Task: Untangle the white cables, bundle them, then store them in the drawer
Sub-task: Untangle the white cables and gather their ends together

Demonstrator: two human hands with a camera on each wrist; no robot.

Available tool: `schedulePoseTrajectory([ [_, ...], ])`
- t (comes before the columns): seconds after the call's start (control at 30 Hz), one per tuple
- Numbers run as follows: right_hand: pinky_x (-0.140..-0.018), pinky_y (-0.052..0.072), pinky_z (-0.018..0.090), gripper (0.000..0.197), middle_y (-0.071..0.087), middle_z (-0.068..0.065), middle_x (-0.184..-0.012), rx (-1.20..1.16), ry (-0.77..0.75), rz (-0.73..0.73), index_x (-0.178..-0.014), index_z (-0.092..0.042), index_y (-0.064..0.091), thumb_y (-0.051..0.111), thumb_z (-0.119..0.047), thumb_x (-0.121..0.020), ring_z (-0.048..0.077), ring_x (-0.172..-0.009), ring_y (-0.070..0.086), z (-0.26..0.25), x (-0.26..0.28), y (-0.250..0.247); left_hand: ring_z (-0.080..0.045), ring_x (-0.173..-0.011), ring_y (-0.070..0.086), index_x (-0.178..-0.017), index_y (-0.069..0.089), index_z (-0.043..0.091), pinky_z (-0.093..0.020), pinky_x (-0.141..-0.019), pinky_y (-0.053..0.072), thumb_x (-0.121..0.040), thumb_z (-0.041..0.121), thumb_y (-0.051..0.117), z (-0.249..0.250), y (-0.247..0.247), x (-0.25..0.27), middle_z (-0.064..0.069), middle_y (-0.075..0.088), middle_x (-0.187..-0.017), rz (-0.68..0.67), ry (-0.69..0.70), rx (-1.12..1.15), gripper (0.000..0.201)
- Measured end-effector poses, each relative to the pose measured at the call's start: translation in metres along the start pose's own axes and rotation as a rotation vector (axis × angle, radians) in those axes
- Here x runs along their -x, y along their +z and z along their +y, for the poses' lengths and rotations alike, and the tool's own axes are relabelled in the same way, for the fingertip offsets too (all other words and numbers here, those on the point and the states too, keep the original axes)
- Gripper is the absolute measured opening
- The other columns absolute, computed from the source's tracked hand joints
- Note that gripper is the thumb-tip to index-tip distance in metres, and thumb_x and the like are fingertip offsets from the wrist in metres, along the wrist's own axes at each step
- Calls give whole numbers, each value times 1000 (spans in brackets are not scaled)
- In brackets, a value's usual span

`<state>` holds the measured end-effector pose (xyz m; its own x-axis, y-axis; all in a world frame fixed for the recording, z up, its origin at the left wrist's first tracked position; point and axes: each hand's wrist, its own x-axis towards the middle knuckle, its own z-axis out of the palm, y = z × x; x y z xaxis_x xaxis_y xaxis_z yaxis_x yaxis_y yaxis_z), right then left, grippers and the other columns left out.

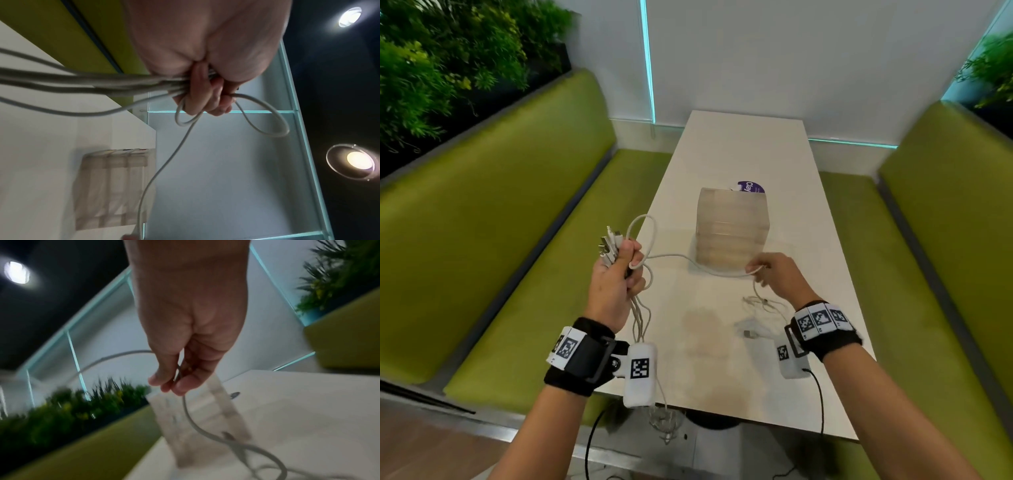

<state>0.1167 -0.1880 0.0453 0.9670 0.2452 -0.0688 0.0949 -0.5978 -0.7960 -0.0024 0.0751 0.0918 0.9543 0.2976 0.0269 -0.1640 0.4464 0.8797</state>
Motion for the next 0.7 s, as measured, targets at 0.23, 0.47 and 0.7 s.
schedulePoseTrajectory([
  [0.23,-70,54,25,20,67,12,-82,-300,-195,-74,-90,-9,52,59,9,-85,16,-71,64,-68,21,8,-4,-39,24,-112,63,7,-17,-37,19,-99,24,46,-28,26,8,3,47,-64,-199,-182,-339,27],
  [0.47,-62,45,23,9,61,1,-67,70,-270,72,-82,-12,63,68,-4,-80,9,-61,51,-90,34,5,-5,-40,23,-110,63,7,-16,-38,20,-99,22,46,-31,34,14,5,47,-62,-237,-201,-285,26],
  [0.7,-58,51,25,4,71,15,-79,-202,-123,-188,-86,-2,59,63,-1,-85,16,-61,59,-114,65,-9,-6,-41,22,-99,62,9,-17,-37,19,-100,21,45,-23,21,5,6,49,-63,-82,-114,-195,21],
])
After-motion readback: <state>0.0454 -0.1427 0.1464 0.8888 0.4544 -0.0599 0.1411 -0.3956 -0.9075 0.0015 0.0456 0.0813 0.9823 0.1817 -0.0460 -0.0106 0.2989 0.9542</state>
